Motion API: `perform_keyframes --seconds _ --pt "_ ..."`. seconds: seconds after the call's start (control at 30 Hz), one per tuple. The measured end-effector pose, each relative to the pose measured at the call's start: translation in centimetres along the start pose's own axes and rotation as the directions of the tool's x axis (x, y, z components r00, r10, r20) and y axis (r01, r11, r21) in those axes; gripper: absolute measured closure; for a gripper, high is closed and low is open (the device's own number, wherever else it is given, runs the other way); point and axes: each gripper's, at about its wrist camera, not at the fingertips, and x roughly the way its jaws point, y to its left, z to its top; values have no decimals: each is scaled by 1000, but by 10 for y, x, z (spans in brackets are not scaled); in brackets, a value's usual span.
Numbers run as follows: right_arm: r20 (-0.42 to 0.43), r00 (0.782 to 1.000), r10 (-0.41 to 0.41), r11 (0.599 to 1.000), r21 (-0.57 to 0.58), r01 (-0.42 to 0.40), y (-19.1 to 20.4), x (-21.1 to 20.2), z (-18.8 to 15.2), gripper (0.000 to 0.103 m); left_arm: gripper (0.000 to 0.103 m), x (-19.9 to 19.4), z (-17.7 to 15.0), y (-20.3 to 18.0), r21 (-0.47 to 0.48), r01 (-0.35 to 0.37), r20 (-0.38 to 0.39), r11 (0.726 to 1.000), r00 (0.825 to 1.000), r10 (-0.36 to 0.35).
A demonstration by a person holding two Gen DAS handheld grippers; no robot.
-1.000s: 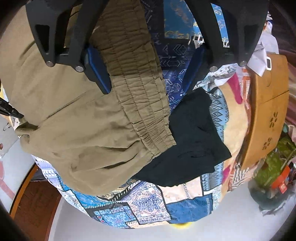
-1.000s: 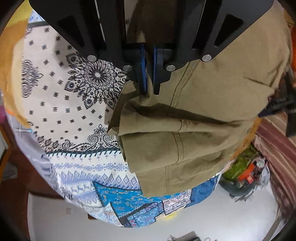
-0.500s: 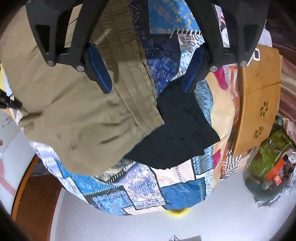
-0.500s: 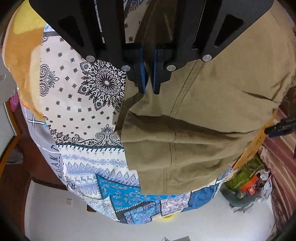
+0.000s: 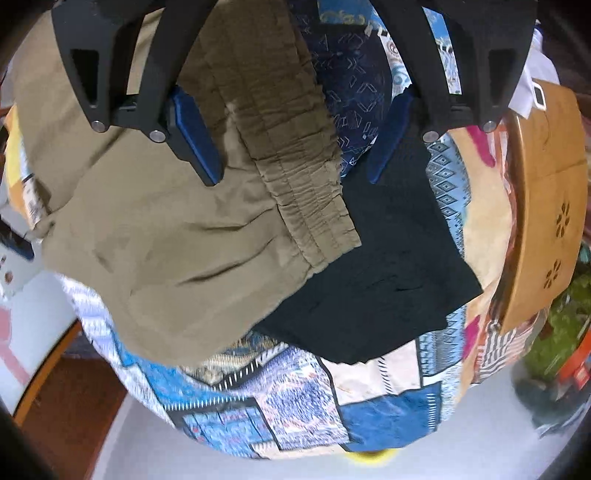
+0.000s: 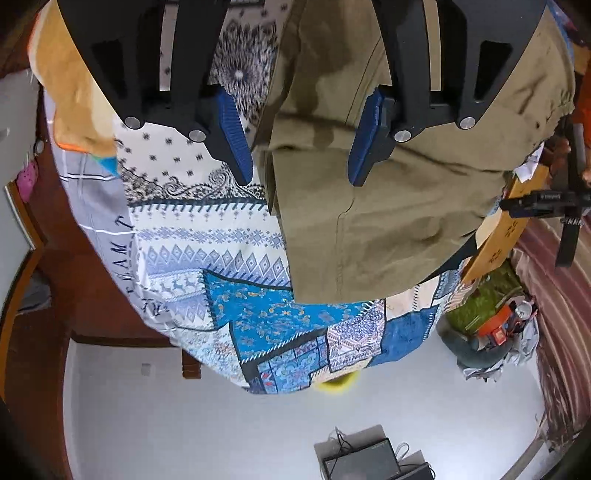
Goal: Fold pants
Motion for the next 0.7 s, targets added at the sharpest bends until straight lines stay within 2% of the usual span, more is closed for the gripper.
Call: perform_keyframes --seconds 0.13,0.2,0.23,0.27,0.37,0.53,0.6,0.7 --pt "-66 997 31 999 21 -29 -7 29 -1 53 19 14 -2 2 -12 24 -31 1000 999 -25" --pt "-92 994 60 997 44 -56 -10 42 -4 57 19 16 -2 4 -18 30 -26 999 999 -31" --pt "-104 991 79 996 52 -74 -11 47 -4 71 18 17 -3 6 -22 27 -21 999 999 -27" --pt "-118 990 71 997 50 -65 -11 51 -5 79 18 17 -3 8 -27 16 -12 1000 1000 -16" --pt "-118 993 22 999 -22 -25 -5 57 -9 91 20 18 -2 11 -27 5 8 1000 1000 -4" --pt "-139 990 -25 997 -71 15 -5 63 -14 95 20 18 -6 4 10 -102 59 995 993 102" --pt "-156 987 -42 996 -80 30 -6 68 -16 95 20 21 -8 3 13 -111 58 994 992 111" --pt "-172 983 -59 996 -84 45 -7 72 -18 95 20 29 -8 6 18 -83 24 996 996 83"
